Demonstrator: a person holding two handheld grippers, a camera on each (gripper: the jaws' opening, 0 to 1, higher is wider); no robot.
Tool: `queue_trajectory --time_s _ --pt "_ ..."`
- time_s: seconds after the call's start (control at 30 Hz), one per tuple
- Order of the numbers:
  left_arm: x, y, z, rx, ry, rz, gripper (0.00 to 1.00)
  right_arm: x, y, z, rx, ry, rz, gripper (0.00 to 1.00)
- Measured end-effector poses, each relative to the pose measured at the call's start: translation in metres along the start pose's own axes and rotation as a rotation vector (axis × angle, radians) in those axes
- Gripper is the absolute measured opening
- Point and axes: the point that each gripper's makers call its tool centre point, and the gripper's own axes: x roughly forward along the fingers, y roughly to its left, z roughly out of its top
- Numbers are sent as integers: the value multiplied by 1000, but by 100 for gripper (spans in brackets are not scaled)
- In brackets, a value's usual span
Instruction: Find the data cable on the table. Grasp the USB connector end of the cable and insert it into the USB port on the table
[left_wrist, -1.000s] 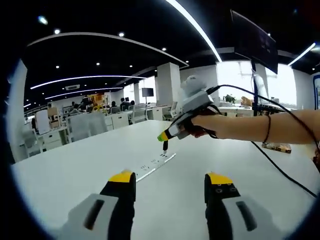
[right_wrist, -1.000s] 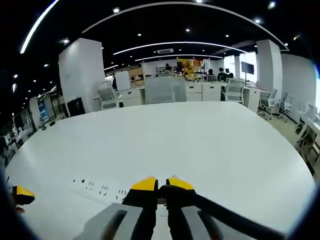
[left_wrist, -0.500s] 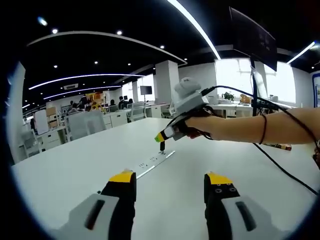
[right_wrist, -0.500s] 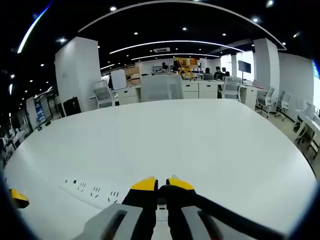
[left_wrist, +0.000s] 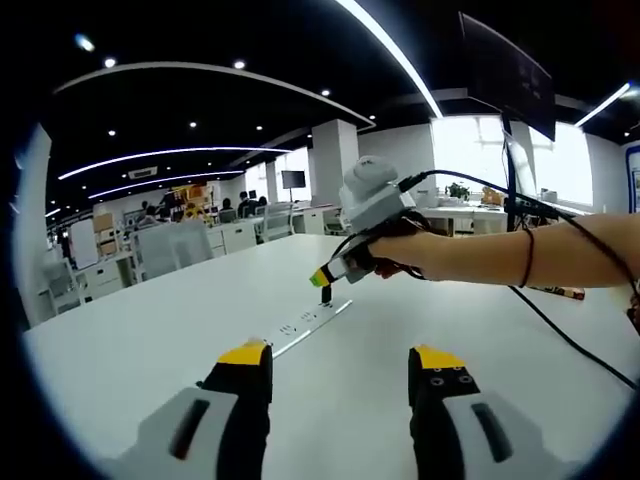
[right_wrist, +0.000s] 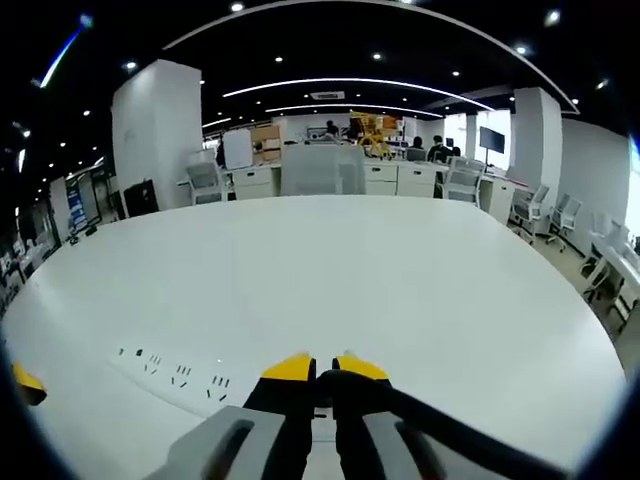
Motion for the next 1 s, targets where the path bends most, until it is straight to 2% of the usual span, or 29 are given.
queue_trajectory --time_s 0.27,0.47,0.53,0.67,0.8,0.93,1.0 --pt "1 0 -1 -6 5 0 55 0 -1 -2 21 6 -1 8" --pt "2 -3 -2 -9 12 -13 55 2 6 -3 -72 13 -19 8" --pt "2 -4 -3 -9 14 -16 55 4 6 -3 -71 12 -23 8" --pt "1 -2 -4 -9 17 -8 55 7 -1 -5 -8 -2 -7 7" --pt "2 -2 -5 -6 20 -5 55 7 -3 -6 12 -7 10 7" --pt "2 -4 -6 -5 22 -12 55 8 0 -6 -12 -8 -1 7" --pt "2 -5 -6 -6 23 -11 55 7 4 -7 -70 -8 -13 7"
